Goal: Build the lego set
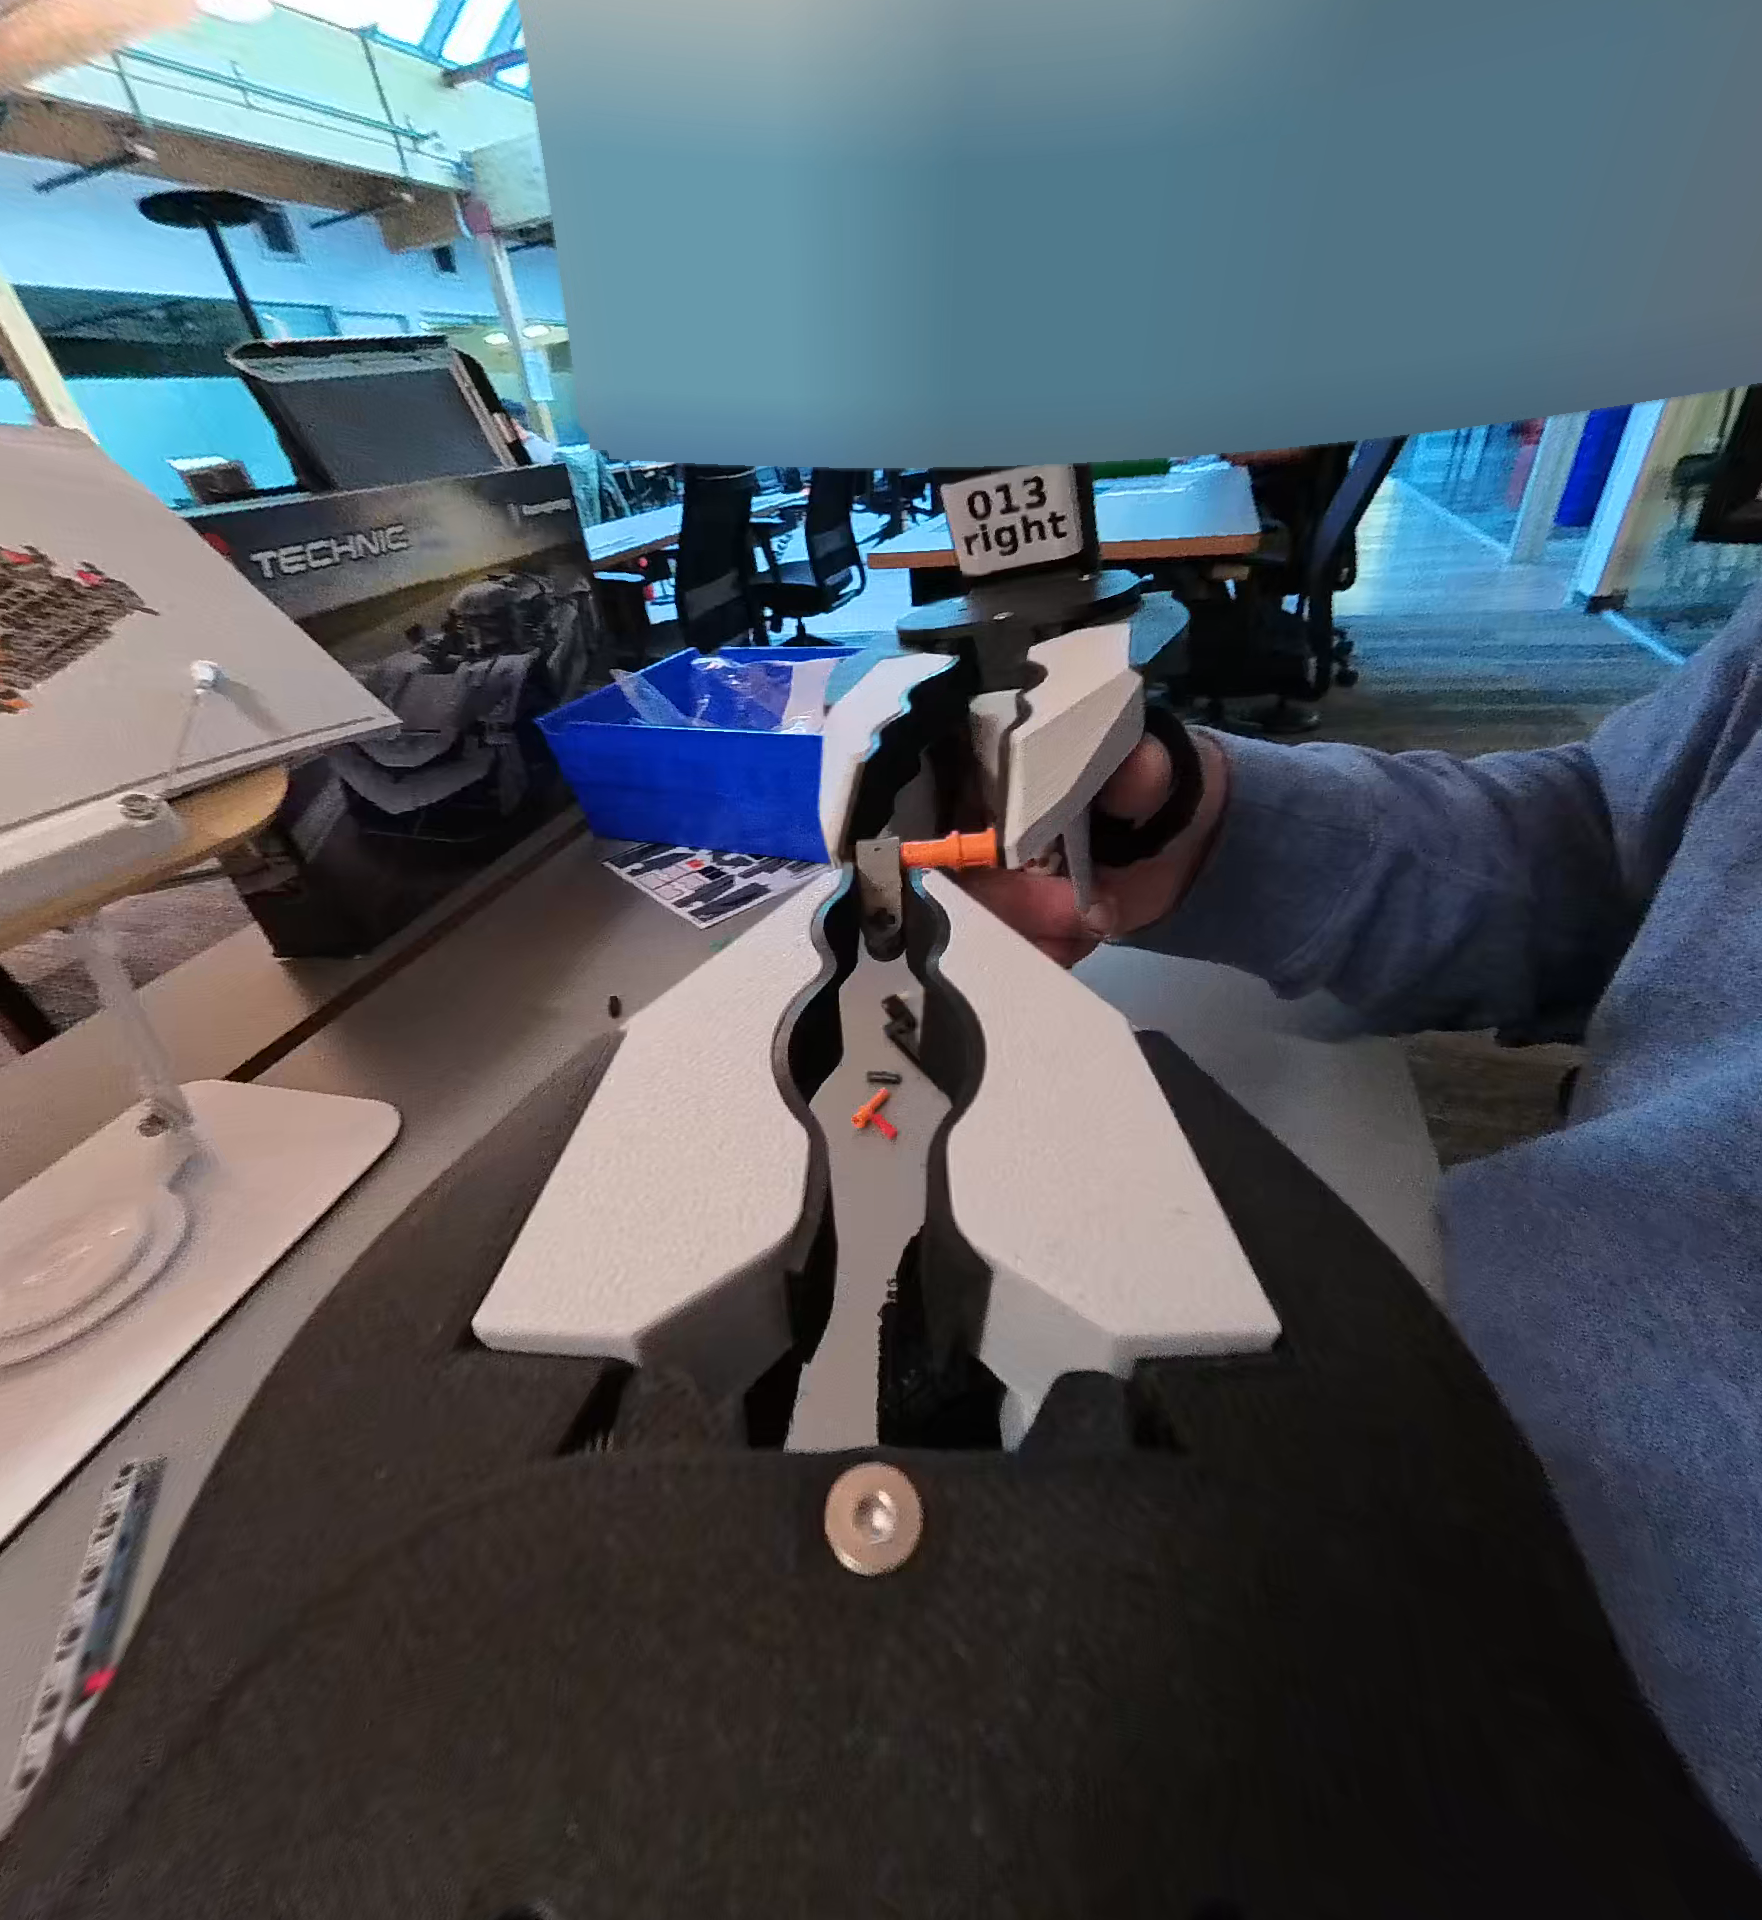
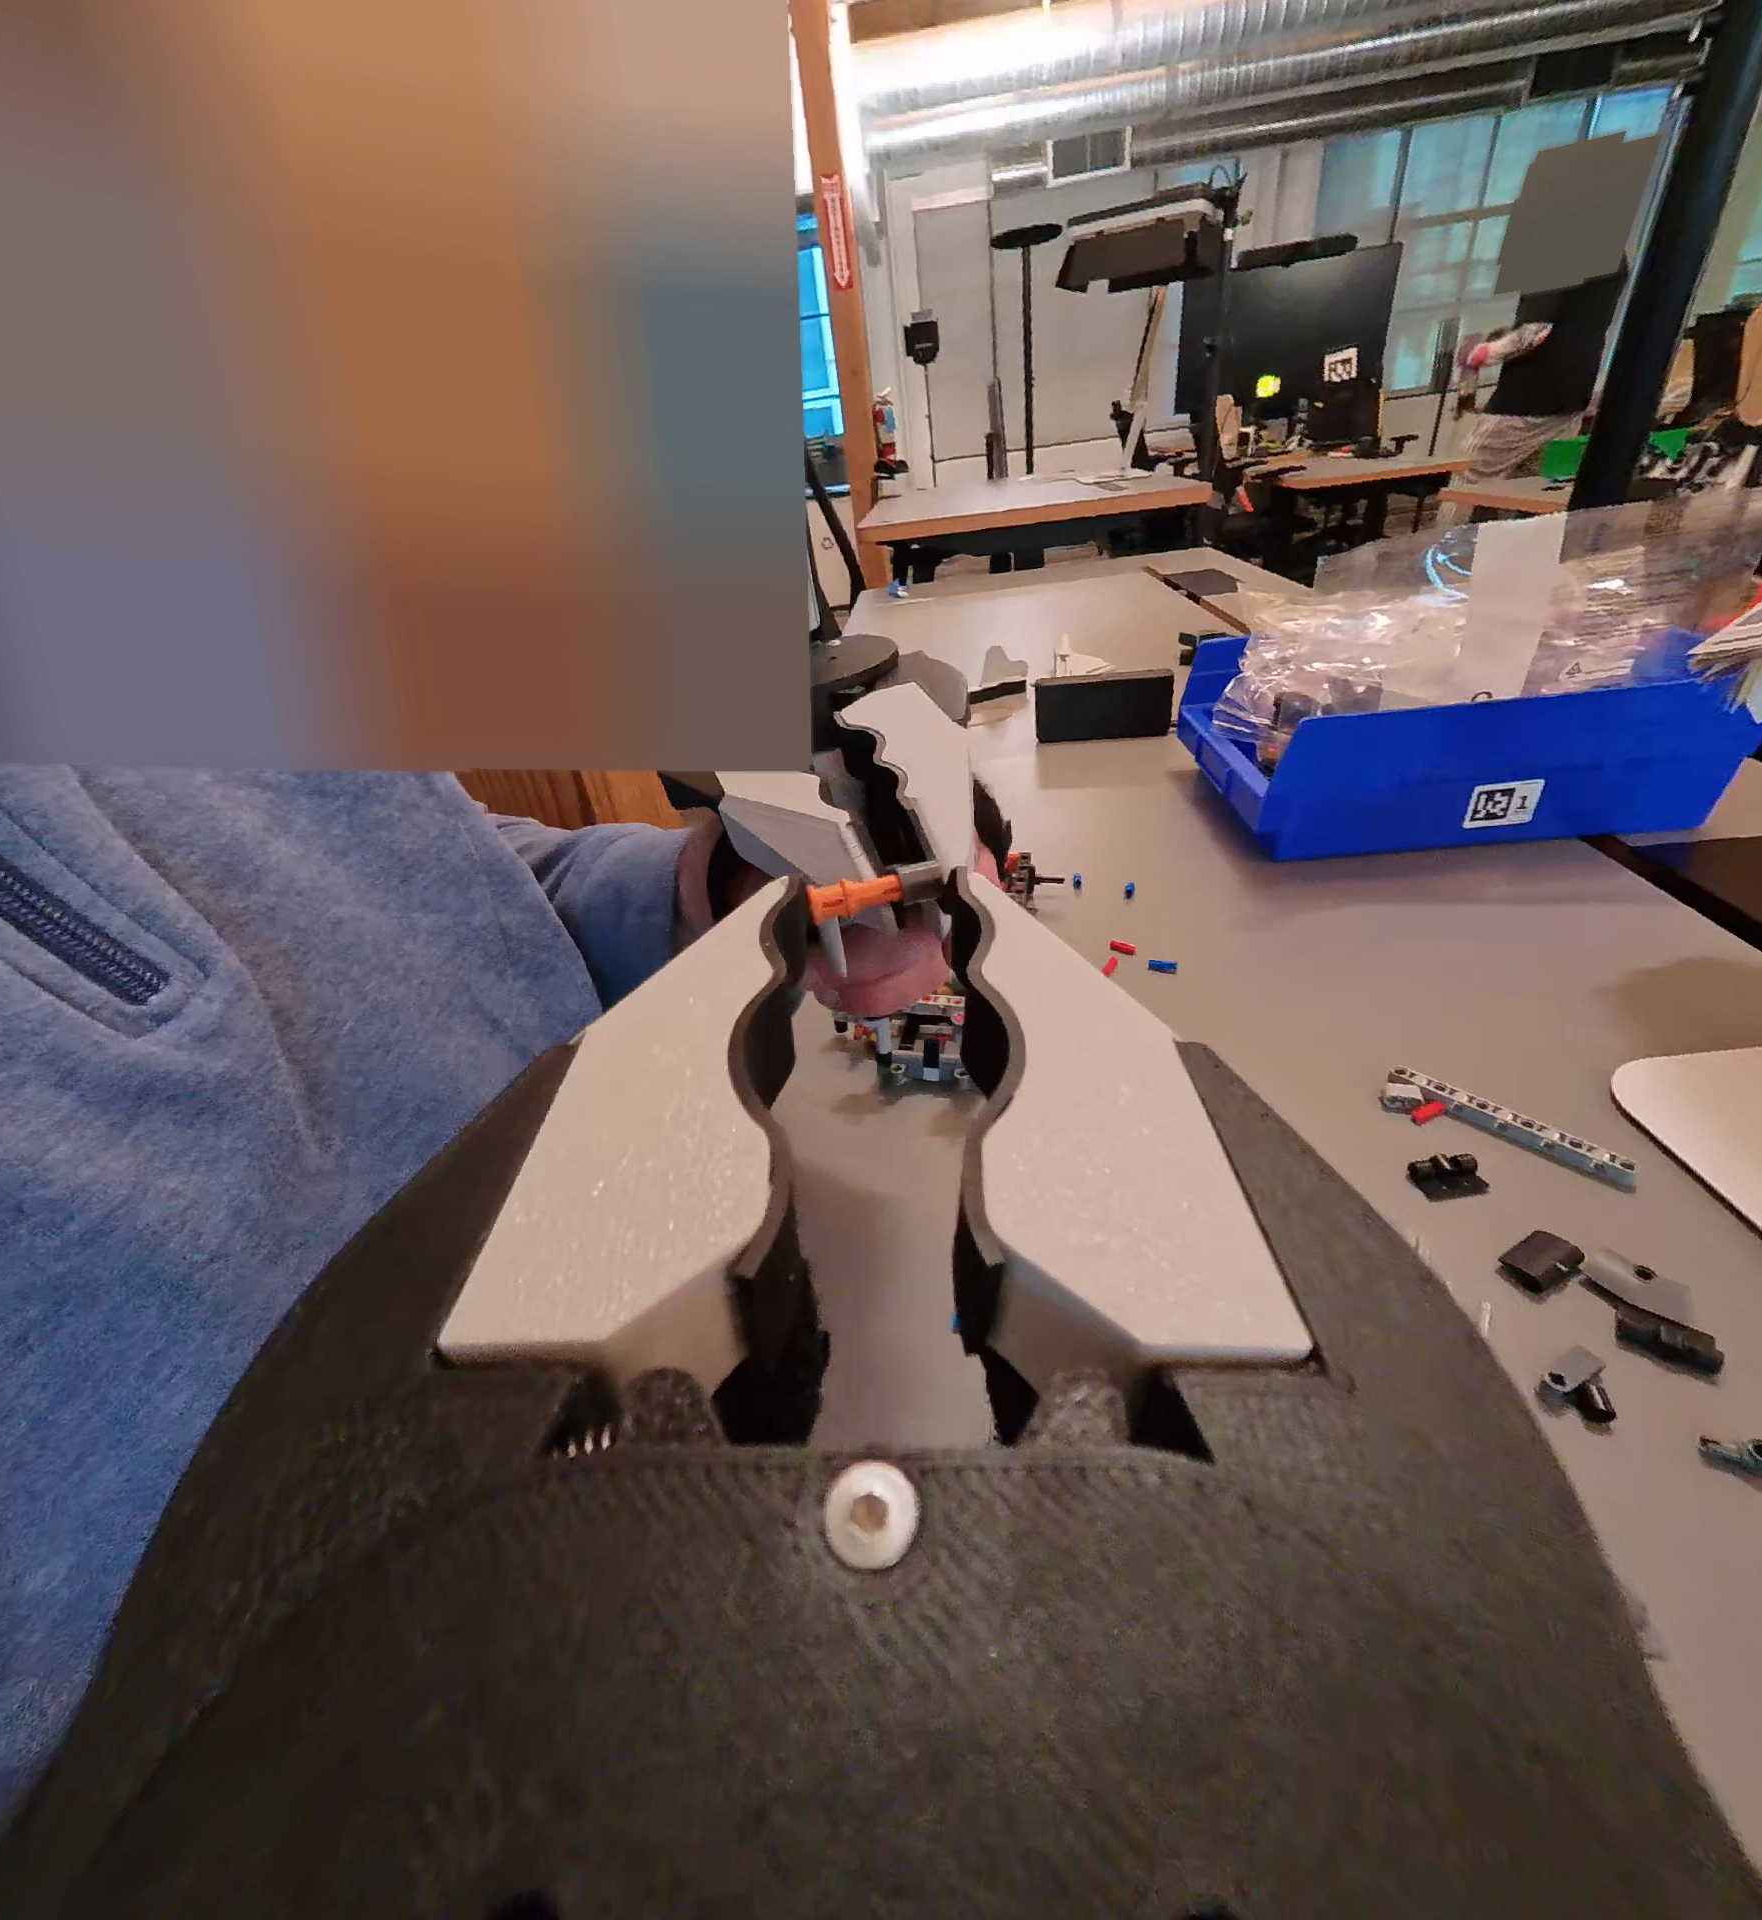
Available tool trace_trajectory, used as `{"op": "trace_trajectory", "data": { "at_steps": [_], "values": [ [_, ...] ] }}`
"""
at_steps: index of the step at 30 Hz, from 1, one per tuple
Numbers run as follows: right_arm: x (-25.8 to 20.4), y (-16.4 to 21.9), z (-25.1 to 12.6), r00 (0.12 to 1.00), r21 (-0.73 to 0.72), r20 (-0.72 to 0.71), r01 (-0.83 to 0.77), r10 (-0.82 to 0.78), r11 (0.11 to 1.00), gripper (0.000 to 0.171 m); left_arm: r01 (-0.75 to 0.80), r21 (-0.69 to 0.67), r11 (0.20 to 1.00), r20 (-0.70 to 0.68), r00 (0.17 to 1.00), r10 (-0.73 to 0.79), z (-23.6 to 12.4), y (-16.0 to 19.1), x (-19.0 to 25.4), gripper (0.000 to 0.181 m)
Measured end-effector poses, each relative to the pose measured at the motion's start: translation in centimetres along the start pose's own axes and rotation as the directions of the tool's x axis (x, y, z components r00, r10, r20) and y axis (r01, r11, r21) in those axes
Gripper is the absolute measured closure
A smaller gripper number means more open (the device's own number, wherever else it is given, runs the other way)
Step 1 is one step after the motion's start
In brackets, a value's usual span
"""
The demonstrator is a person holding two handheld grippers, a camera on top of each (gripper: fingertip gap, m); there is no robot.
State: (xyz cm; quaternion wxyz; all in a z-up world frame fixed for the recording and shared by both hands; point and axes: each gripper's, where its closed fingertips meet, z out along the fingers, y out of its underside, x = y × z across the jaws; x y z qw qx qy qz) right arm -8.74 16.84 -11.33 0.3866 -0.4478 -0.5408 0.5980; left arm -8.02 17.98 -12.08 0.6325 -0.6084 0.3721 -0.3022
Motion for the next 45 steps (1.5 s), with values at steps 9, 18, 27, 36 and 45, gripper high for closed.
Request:
{"op": "trace_trajectory", "data": {
  "at_steps": [9,18,27,36,45],
  "values": [
    [-0.2,0.4,-0.4,0.999,0.012,0.039,-0.018,0.017,1.000,0.146,0.035,-0.022,0.999,-0.054,0.998,-0.036,0.3,0.4,0.5,0.175],
    [0.2,0.7,-0.7,1.000,0.018,-0.009,0.012,-0.012,1.000,0.149,0.028,-0.049,0.998,-0.020,0.999,-0.029,0.6,0.7,0.0,0.176],
    [0.4,0.8,-0.6,1.000,0.029,-0.019,0.015,-0.014,0.999,0.150,0.004,-0.049,0.999,0.012,1.000,-0.003,0.7,0.8,-0.1,0.176],
    [0.0,0.2,-1.1,0.997,0.089,-0.063,0.054,-0.049,0.995,0.151,-0.017,-0.042,0.999,0.003,1.000,0.017,1.0,0.3,0.3,0.176],
    [0.0,-0.1,-1.8,0.992,0.122,-0.107,0.072,-0.059,0.990,0.150,-0.008,-0.014,1.000,0.032,0.999,0.008,1.2,-0.1,0.4,0.175]
  ]
}}
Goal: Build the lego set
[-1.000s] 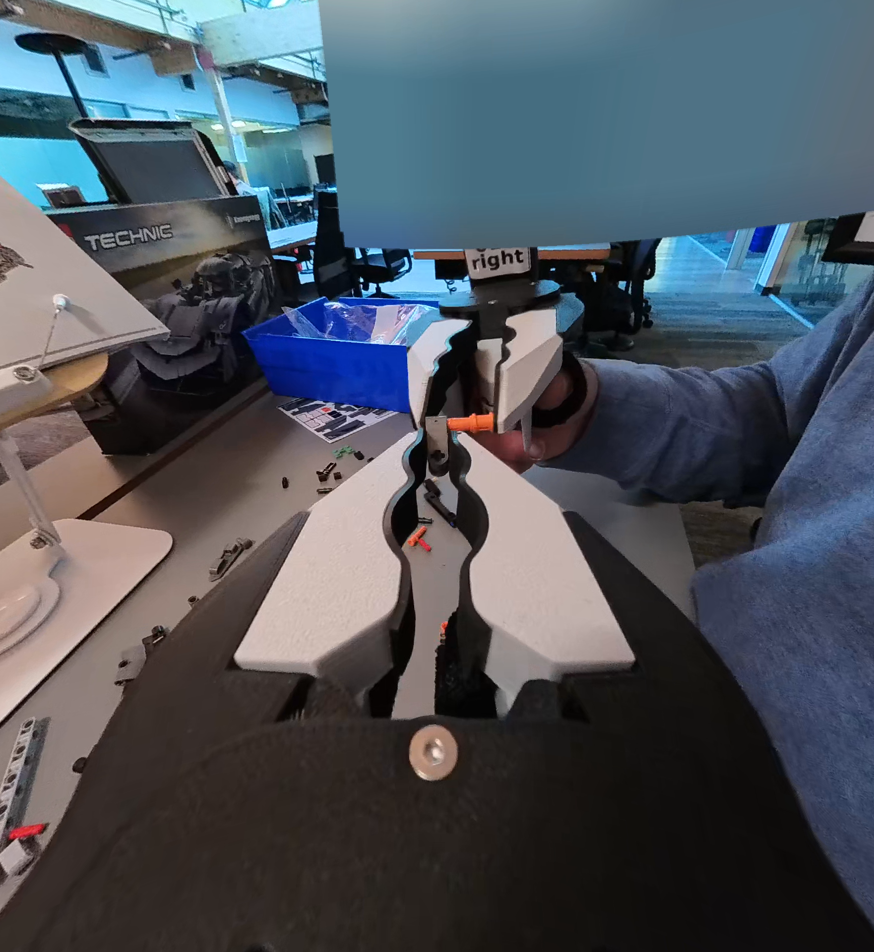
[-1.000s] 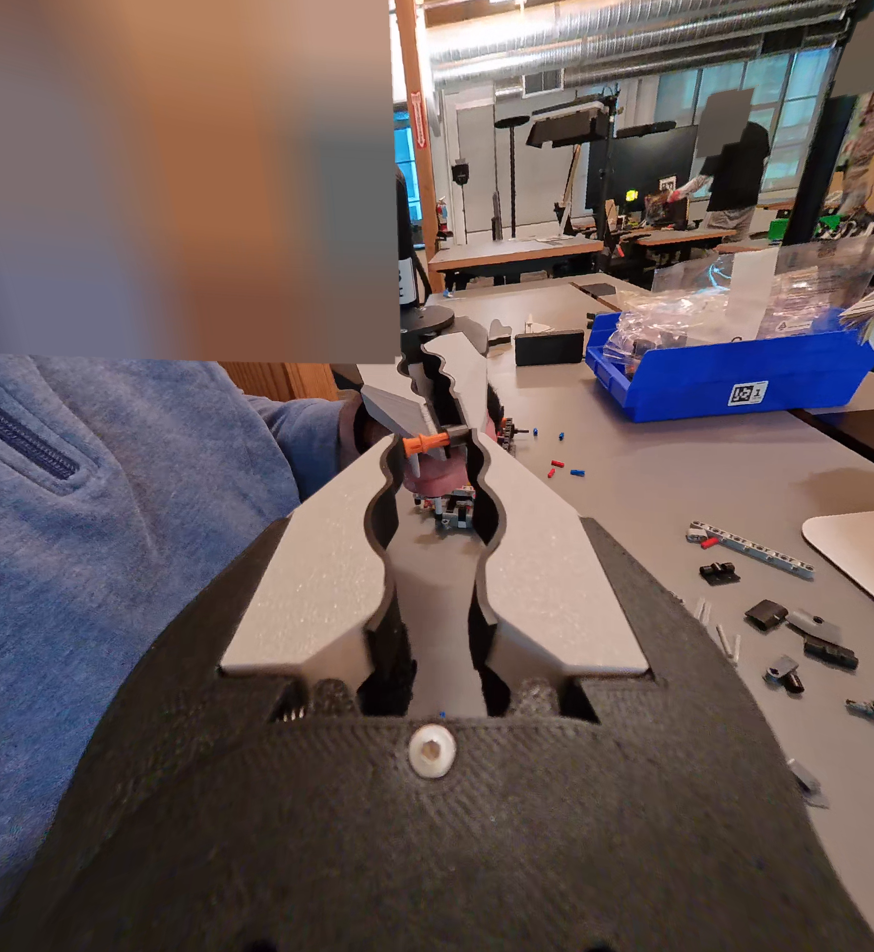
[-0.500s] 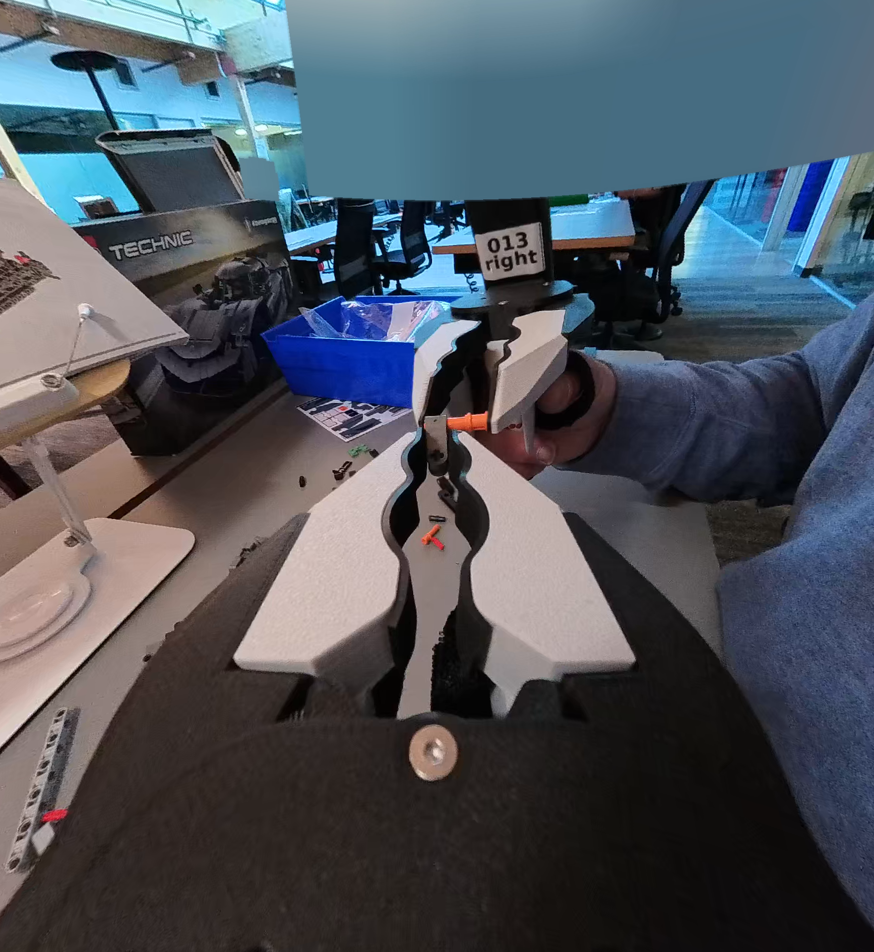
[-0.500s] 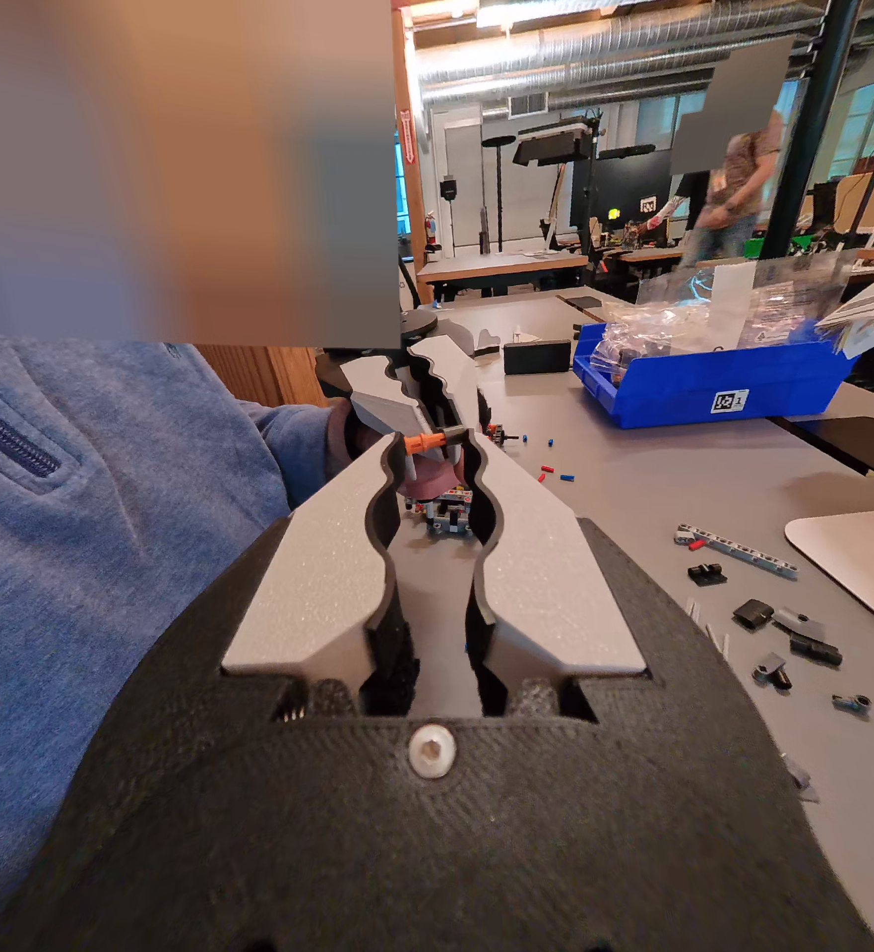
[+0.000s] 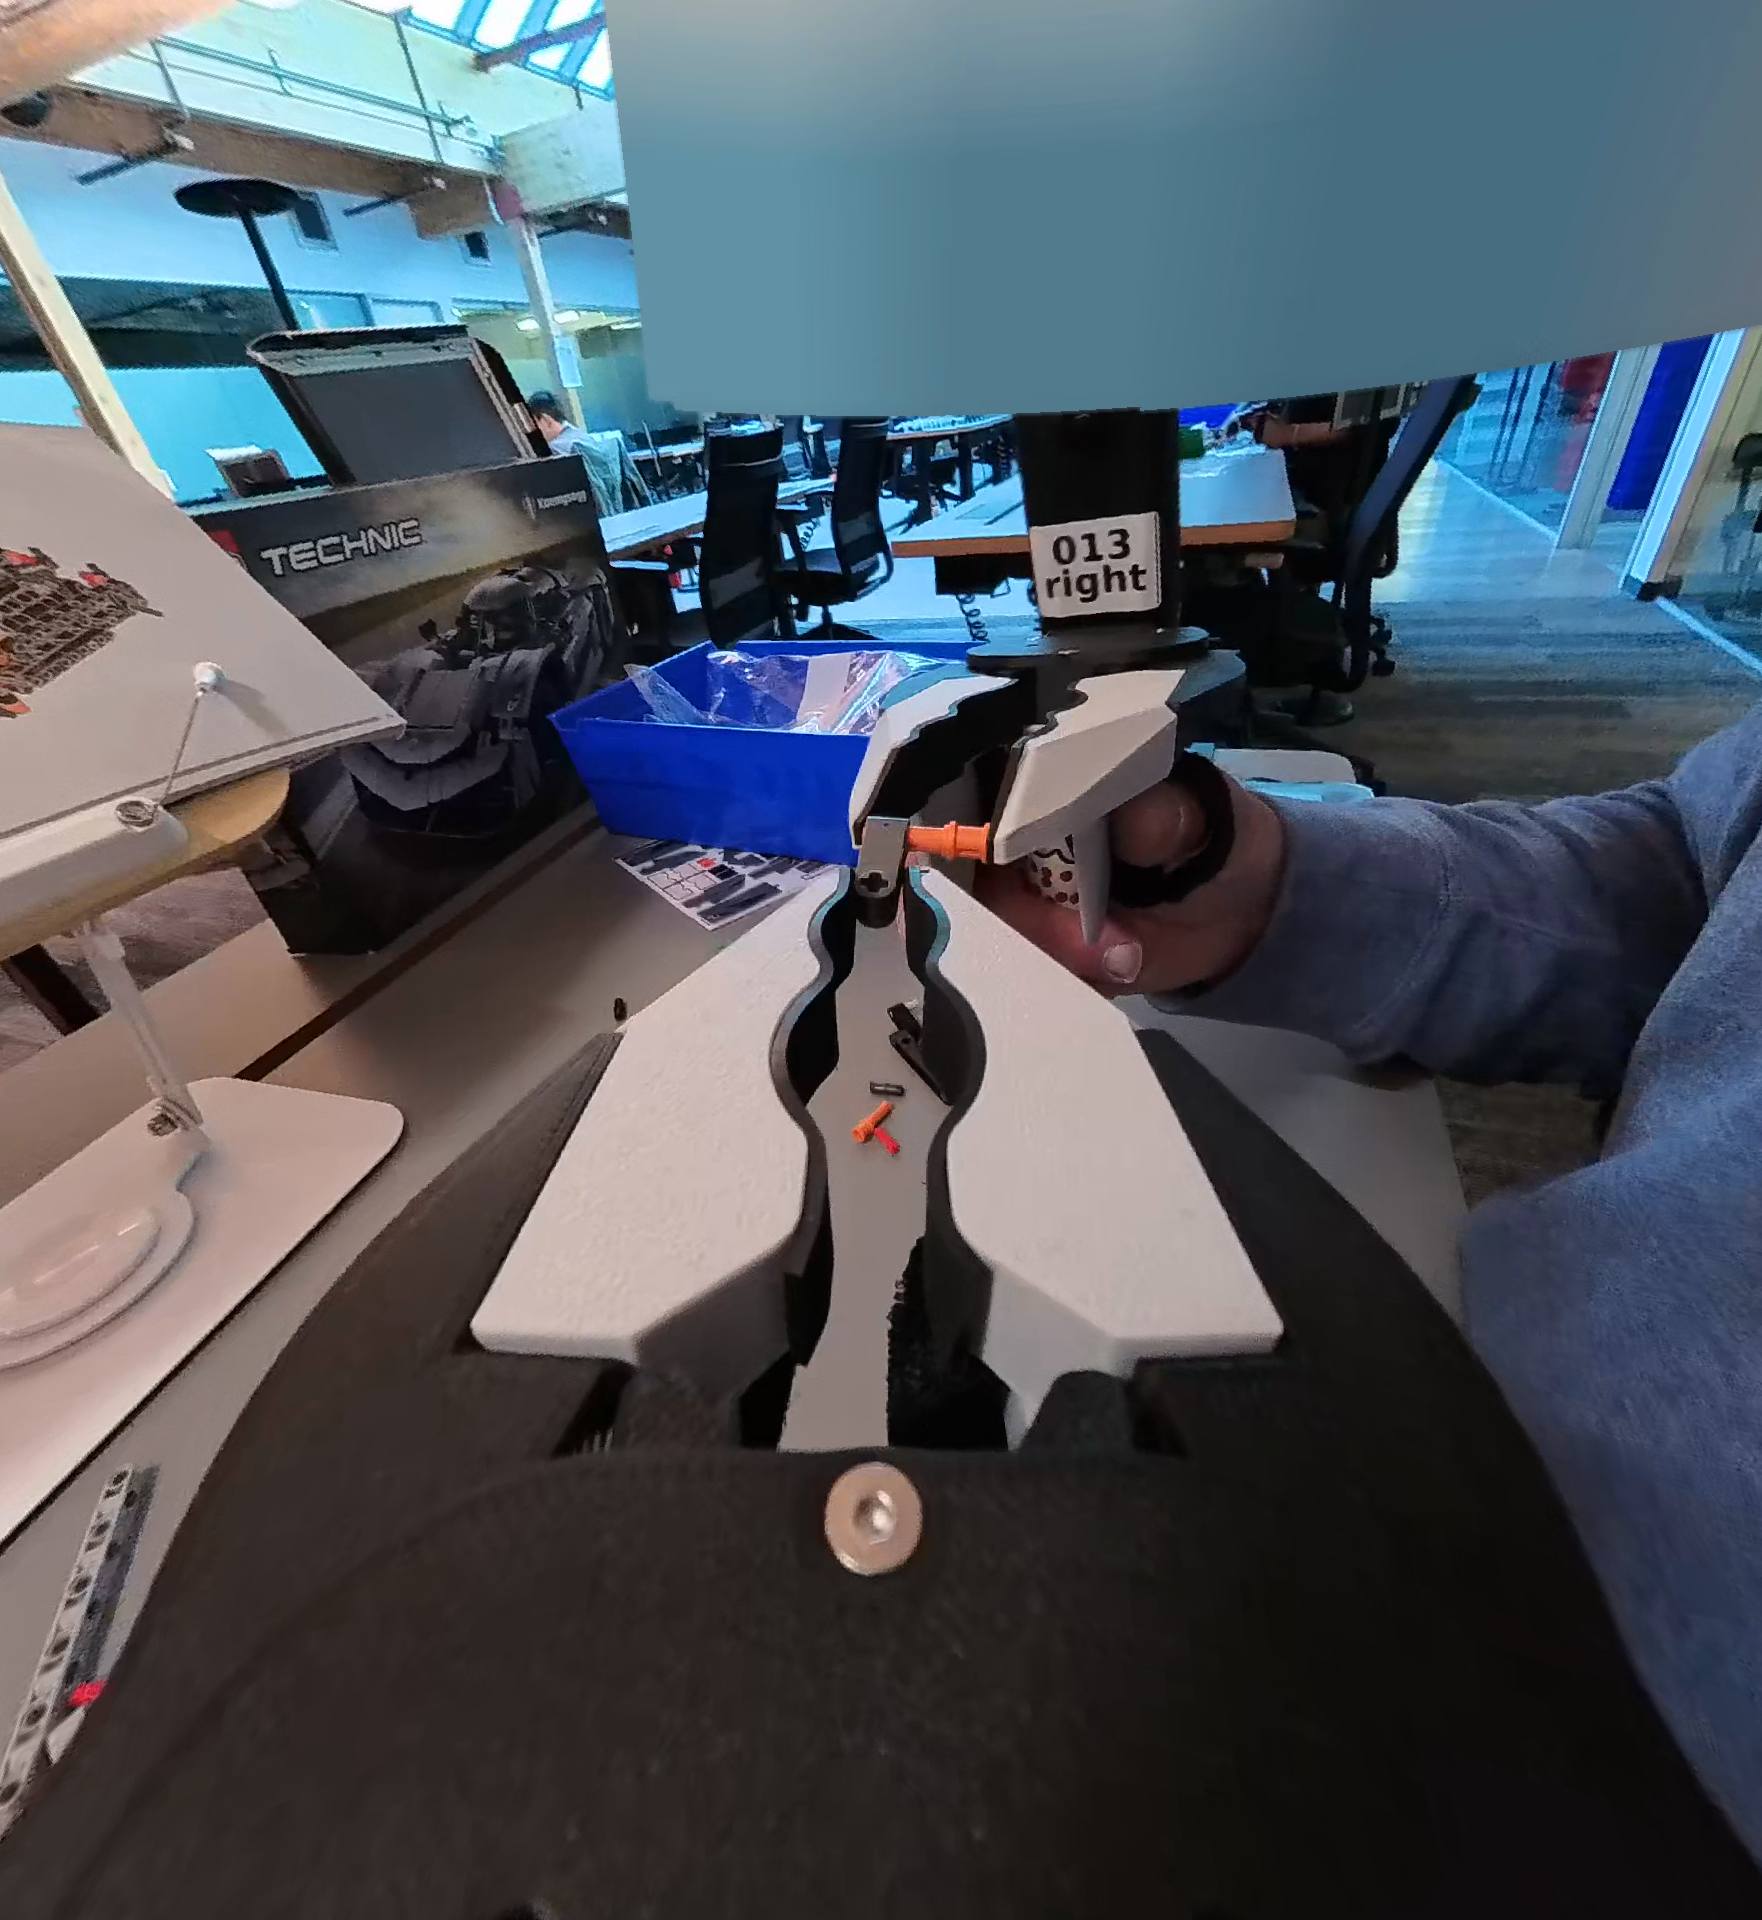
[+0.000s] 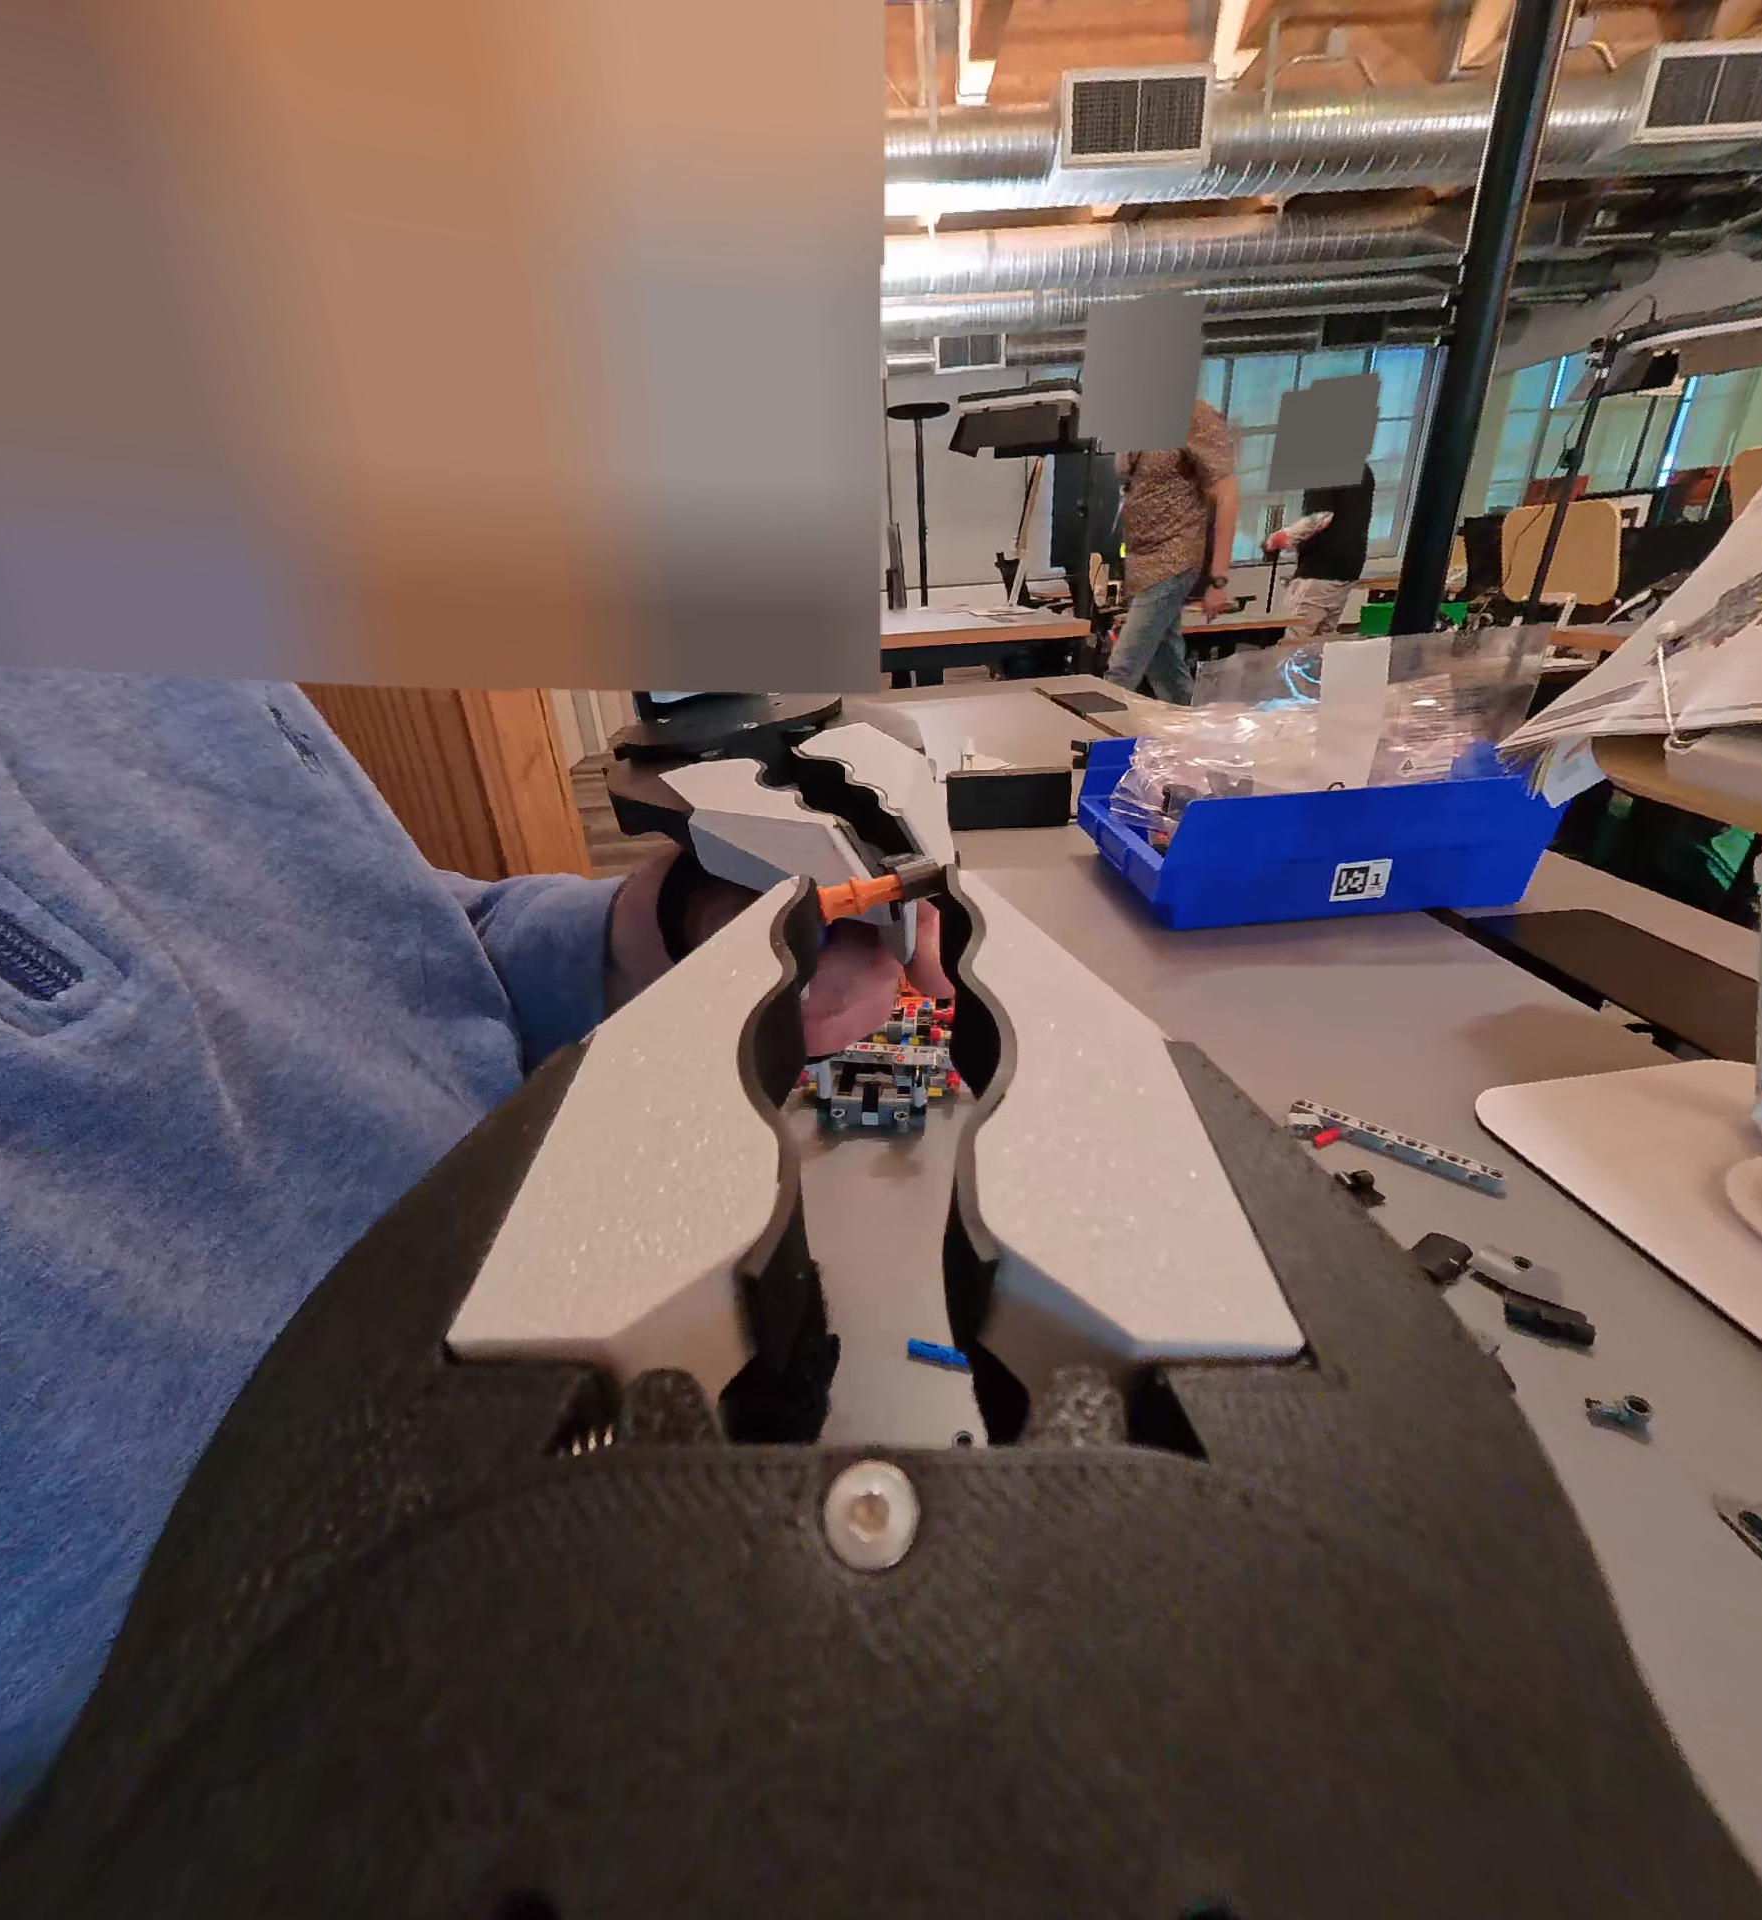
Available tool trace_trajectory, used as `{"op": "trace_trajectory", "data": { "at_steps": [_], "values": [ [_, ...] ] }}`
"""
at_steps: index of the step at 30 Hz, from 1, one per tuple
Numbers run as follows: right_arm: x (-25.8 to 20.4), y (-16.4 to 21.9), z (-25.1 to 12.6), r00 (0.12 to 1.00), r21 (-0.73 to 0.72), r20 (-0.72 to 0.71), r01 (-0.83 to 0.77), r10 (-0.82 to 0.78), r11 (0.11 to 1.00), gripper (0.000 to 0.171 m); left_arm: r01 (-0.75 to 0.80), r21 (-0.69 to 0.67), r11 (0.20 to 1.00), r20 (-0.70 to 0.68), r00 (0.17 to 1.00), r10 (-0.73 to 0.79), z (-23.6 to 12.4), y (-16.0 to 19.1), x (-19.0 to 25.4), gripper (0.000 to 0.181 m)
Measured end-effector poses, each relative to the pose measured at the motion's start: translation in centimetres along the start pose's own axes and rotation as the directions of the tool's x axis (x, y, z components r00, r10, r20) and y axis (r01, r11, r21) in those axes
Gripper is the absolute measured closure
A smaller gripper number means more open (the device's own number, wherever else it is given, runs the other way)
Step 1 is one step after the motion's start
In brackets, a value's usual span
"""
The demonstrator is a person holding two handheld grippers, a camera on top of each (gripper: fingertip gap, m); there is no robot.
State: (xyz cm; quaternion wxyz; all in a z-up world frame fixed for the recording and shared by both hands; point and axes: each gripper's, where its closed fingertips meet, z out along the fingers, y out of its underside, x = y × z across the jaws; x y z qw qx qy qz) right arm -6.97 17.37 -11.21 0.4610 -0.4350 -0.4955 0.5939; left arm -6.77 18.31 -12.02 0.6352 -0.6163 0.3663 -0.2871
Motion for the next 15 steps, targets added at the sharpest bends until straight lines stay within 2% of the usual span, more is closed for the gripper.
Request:
{"op": "trace_trajectory", "data": {
  "at_steps": [15],
  "values": [
    [-1.3,0.3,-0.6,0.995,-0.095,0.068,0.084,-0.077,0.992,0.150,-0.076,-0.035,0.996,-0.092,0.993,0.073,0.1,-0.1,1.5,0.176]
  ]
}}
